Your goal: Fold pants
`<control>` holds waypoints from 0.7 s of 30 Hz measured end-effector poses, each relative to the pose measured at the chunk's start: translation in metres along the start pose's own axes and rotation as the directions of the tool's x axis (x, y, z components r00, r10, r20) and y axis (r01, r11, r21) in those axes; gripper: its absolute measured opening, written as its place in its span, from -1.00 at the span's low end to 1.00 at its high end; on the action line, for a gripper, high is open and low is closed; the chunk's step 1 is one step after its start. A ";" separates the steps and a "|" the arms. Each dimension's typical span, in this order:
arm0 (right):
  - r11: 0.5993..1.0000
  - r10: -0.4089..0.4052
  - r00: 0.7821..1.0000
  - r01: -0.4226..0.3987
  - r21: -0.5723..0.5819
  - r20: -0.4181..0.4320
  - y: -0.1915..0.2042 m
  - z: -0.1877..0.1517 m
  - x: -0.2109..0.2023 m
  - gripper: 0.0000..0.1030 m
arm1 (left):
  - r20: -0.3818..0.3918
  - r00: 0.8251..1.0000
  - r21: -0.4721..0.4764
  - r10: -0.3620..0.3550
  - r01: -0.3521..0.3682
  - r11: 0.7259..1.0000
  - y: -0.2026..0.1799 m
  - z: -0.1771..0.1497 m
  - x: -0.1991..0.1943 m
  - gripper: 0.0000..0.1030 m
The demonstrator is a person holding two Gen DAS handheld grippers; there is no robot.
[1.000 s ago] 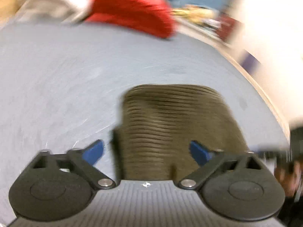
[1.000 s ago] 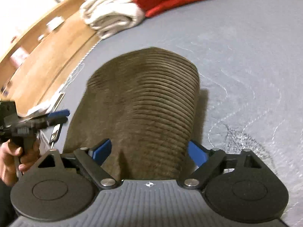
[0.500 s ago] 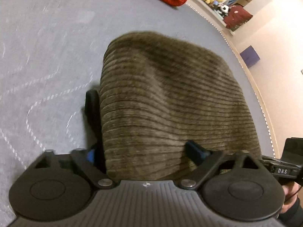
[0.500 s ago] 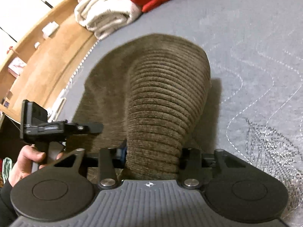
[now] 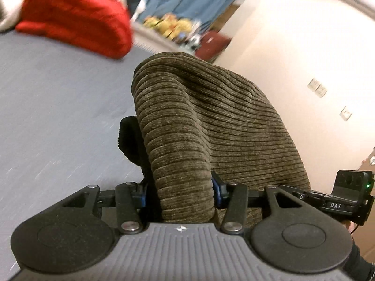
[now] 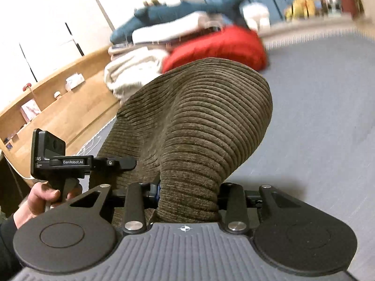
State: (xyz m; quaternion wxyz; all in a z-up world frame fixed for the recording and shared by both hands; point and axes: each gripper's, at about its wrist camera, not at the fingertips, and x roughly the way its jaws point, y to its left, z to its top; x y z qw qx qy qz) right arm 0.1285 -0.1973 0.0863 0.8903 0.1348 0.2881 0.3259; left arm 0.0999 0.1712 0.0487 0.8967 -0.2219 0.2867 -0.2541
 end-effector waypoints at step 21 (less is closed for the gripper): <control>0.900 -0.427 0.867 0.378 -0.217 -0.259 -0.076 -0.026 0.062 0.16 | -0.231 0.876 0.347 0.424 -0.333 0.876 -0.047 -0.078 0.100 0.21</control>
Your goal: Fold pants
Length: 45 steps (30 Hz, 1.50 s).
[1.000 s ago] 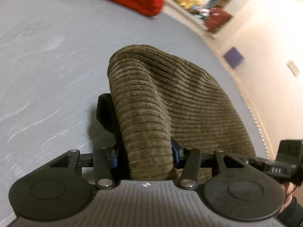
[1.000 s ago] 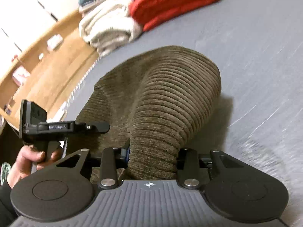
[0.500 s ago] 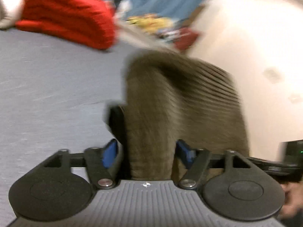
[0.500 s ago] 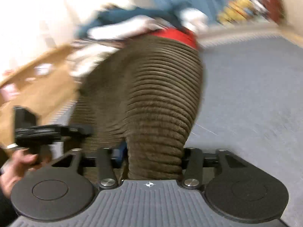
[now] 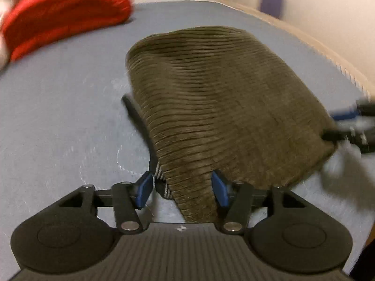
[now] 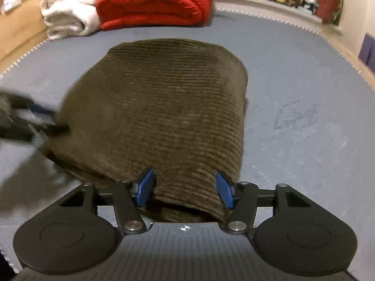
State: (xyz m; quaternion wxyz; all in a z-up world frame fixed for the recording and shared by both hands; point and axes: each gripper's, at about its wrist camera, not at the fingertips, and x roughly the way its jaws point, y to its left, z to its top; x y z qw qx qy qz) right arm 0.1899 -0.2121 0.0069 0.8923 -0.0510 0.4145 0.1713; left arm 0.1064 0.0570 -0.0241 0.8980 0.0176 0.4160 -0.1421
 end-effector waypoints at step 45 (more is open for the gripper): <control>0.949 -0.241 0.940 0.178 0.259 0.240 0.041 -0.063 -0.086 0.98 | 0.099 0.968 -0.286 0.231 -0.195 0.938 -0.079 0.004 -0.037 0.99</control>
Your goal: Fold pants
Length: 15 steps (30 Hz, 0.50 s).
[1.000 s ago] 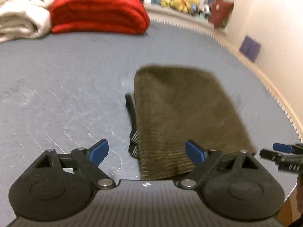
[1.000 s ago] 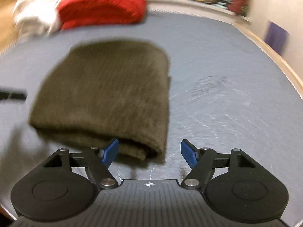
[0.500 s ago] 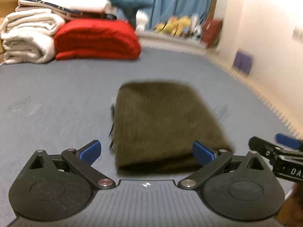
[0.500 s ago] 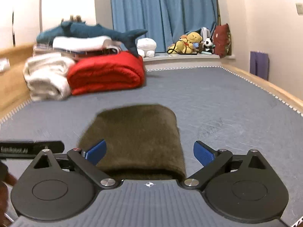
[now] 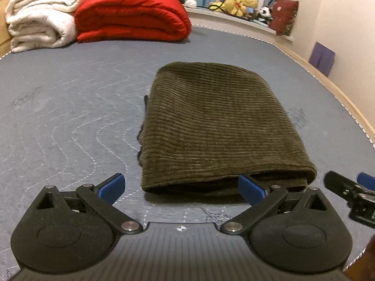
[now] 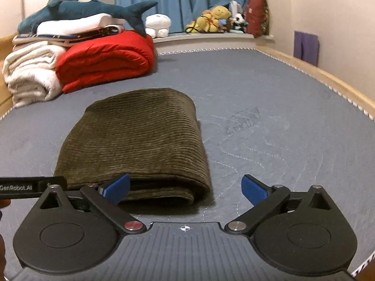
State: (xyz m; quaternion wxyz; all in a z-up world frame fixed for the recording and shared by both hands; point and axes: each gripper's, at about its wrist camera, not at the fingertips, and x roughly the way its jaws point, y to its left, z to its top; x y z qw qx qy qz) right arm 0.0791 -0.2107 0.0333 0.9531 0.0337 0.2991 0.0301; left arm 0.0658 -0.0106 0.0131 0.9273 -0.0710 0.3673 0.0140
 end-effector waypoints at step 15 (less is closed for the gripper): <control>0.999 0.029 1.000 -0.030 -0.031 -0.009 0.018 0.004 0.000 0.98 | -0.005 1.000 0.031 0.011 -0.011 0.999 -0.003 -0.009 -0.003 0.99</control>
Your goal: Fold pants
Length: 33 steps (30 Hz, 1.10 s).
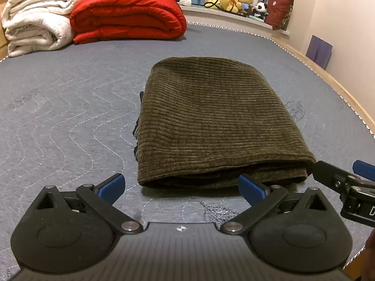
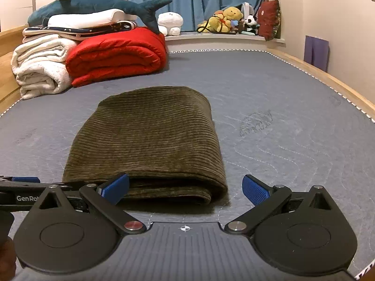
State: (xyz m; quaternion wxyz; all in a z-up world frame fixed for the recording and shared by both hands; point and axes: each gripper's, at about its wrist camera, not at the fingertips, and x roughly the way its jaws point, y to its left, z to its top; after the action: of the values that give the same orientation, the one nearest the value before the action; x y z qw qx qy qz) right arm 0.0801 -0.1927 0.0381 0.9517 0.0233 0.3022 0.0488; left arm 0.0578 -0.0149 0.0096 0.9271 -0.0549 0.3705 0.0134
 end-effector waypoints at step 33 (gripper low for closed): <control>0.999 -0.010 1.000 0.010 -0.051 0.012 0.010 -0.002 -0.002 0.98 | 0.006 1.000 0.009 -0.009 0.009 1.000 0.000 0.000 -0.002 0.99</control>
State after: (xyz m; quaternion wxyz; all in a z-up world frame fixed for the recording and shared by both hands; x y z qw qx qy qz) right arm 0.0764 -0.1828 0.0387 0.9540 -0.0021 0.2953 0.0516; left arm 0.0560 -0.0145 0.0107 0.9286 -0.0524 0.3673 0.0076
